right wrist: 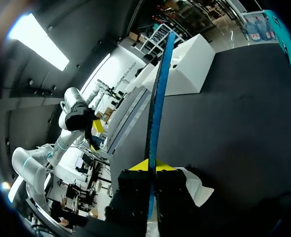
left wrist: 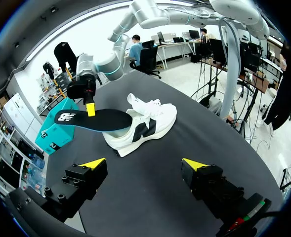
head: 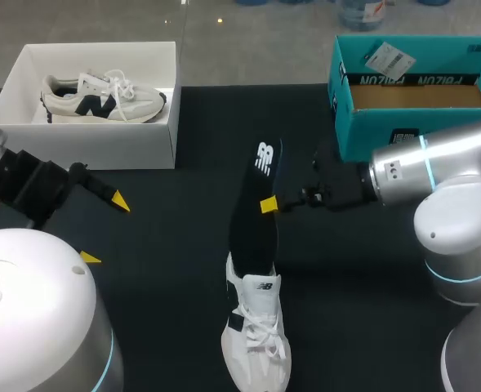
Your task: Take the shoe out of the shoebox, open the shoe tongue, remove and reinsert the insole, then place the shoe into the shoebox
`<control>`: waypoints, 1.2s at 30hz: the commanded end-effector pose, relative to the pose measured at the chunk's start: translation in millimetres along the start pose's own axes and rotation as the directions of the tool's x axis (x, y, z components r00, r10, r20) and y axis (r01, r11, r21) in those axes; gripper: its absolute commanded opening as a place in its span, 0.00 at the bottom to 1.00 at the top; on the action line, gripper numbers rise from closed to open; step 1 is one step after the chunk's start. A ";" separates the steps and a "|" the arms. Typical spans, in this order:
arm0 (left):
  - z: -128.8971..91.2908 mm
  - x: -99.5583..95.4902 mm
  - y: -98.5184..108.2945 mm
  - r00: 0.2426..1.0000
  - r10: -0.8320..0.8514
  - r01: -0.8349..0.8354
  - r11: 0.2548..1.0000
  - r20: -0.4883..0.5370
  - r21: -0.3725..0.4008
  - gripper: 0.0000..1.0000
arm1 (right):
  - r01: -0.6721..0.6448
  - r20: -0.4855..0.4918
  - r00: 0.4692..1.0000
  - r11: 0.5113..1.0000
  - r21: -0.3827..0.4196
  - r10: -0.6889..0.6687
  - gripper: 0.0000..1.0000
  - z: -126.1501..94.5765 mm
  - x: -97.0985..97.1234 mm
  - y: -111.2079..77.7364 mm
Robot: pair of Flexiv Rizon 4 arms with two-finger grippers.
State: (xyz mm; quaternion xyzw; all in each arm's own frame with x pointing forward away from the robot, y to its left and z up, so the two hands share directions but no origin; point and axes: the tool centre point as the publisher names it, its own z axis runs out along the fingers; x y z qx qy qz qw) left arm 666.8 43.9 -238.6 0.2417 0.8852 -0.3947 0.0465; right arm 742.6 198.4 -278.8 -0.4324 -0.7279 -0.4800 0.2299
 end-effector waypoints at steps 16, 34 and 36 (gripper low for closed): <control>-0.5 -0.3 0.5 1.000 0.000 0.000 1.000 -0.003 -0.002 1.00 | -0.076 0.058 0.996 0.997 0.030 0.074 0.00 17.1 1.0 -52.3; -0.5 -0.3 0.5 1.000 0.000 0.000 1.000 -0.003 -0.002 1.00 | -0.158 0.051 0.987 0.986 0.055 0.155 0.00 43.3 9.6 -98.5; -0.5 -0.3 0.5 1.000 0.000 0.000 1.000 -0.003 -0.002 1.00 | -0.165 0.049 0.985 0.985 0.050 0.163 0.00 43.4 10.1 -98.8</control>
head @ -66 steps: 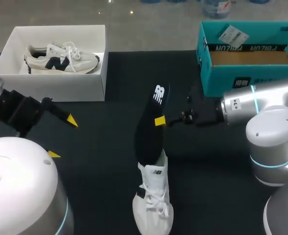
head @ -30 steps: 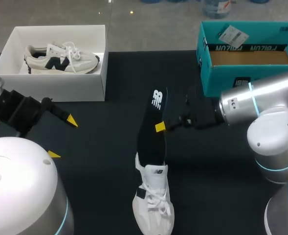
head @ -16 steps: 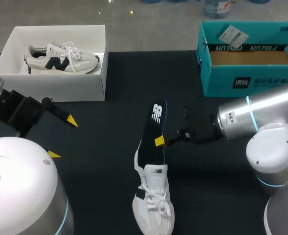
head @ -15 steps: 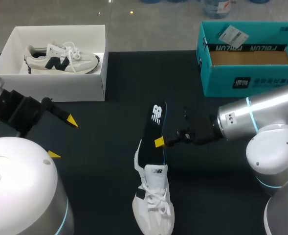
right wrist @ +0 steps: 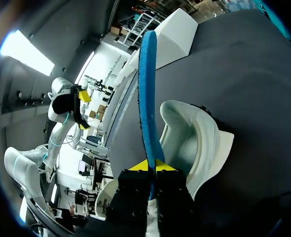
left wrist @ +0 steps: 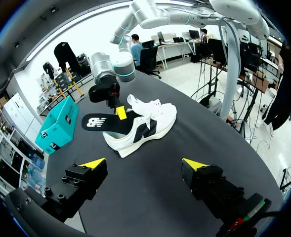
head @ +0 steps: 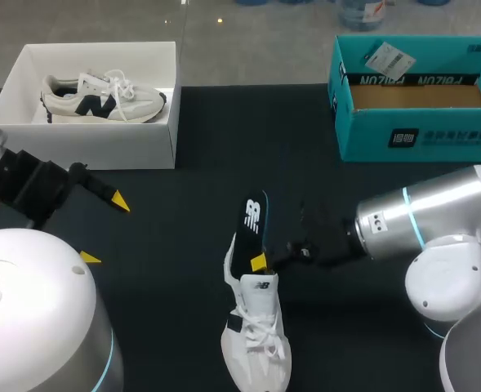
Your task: Take the shoe out of the shoebox, open the shoe tongue, remove and reinsert the insole, then place the shoe into the shoebox
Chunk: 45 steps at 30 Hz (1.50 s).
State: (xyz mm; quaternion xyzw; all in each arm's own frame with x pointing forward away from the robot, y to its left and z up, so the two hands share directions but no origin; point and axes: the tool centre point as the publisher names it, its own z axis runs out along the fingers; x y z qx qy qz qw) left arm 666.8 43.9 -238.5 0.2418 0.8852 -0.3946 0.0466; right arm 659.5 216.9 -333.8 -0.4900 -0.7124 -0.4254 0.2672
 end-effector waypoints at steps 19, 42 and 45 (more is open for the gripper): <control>-0.4 -0.3 0.6 1.000 0.000 0.000 1.000 -0.003 -0.002 1.00 | 0.035 0.031 0.999 0.999 -0.017 -0.035 0.90 -3.7 5.0 31.2; -0.4 -0.3 0.6 1.000 0.000 0.000 1.000 -0.003 -0.002 1.00 | 0.006 0.019 1.000 1.000 -0.006 -0.006 0.00 1.9 1.0 16.3; -0.4 -0.3 0.6 1.000 0.000 0.000 1.000 -0.003 -0.002 1.00 | -0.007 0.003 1.000 1.000 -0.008 0.007 0.00 6.8 -0.4 9.0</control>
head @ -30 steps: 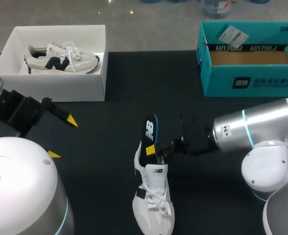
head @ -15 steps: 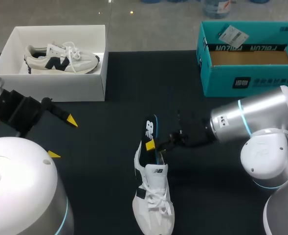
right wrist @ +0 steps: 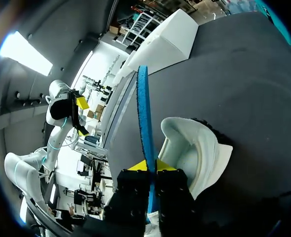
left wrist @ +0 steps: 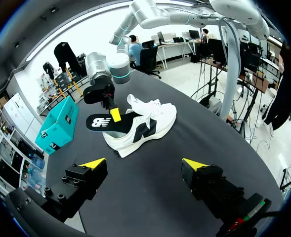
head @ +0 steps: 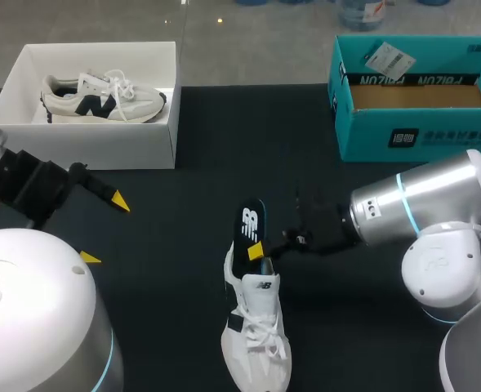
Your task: Take the shoe out of the shoebox, open the shoe tongue, remove and reinsert the insole, then place the shoe into the shoebox
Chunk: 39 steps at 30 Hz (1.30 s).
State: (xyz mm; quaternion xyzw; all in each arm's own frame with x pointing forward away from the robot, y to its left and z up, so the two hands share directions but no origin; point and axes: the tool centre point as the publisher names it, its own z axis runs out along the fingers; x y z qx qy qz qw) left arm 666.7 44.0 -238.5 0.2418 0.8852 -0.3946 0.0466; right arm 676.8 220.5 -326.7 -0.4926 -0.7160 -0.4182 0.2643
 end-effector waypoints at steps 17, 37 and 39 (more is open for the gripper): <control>-0.4 -0.4 0.6 1.000 0.000 0.000 1.000 -0.003 -0.002 1.00 | -0.001 -0.026 1.000 1.000 -0.019 0.001 0.39 14.5 -1.1 2.1; -0.4 -0.4 0.6 1.000 0.000 0.000 1.000 -0.003 -0.002 1.00 | 0.013 -0.009 1.000 1.000 -0.025 -0.014 0.00 8.0 -2.9 13.4; -0.4 -0.4 0.6 1.000 0.000 0.000 1.000 -0.003 -0.002 1.00 | 0.003 -0.020 1.000 1.000 -0.021 -0.003 0.00 12.6 -3.1 7.6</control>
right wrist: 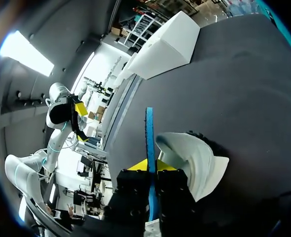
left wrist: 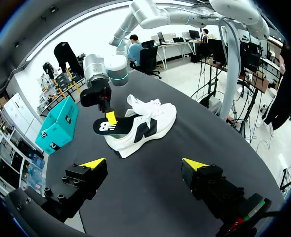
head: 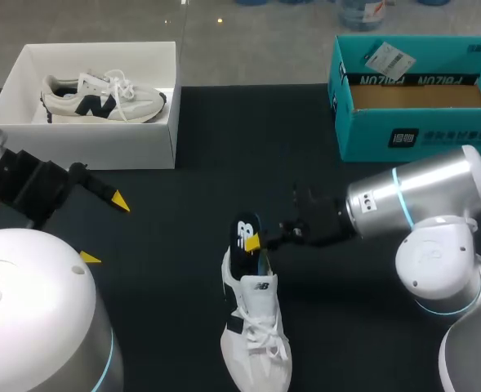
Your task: Take the shoe out of the shoebox, open the shoe tongue, remove and reinsert the insole, then place the shoe into the shoebox
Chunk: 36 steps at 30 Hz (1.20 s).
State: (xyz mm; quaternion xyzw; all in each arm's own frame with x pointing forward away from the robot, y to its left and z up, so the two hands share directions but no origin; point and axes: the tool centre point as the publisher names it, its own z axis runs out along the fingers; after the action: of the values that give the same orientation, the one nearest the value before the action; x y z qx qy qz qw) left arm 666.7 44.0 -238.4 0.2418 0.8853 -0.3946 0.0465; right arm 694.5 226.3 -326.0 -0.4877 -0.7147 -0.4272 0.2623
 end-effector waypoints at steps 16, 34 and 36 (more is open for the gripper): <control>-0.3 -0.4 0.6 1.000 0.000 0.000 1.000 -0.003 -0.002 1.00 | -0.088 -0.059 0.994 0.996 -0.016 0.087 0.00 28.8 -5.2 -50.2; -0.3 -0.4 0.6 1.000 0.000 0.000 1.000 -0.003 -0.002 1.00 | -0.030 -0.023 0.999 0.999 -0.021 0.029 0.49 10.3 -0.6 -16.7; -0.3 -0.4 0.6 1.000 0.000 0.000 1.000 -0.003 -0.002 1.00 | -0.026 -0.021 0.999 0.999 -0.020 0.026 0.48 10.5 -0.3 -15.1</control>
State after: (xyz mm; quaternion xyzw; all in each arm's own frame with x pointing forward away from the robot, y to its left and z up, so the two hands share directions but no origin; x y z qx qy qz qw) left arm 666.7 44.0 -238.4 0.2418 0.8853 -0.3946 0.0465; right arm 678.1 229.6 -339.1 -0.4931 -0.6980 -0.4427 0.2715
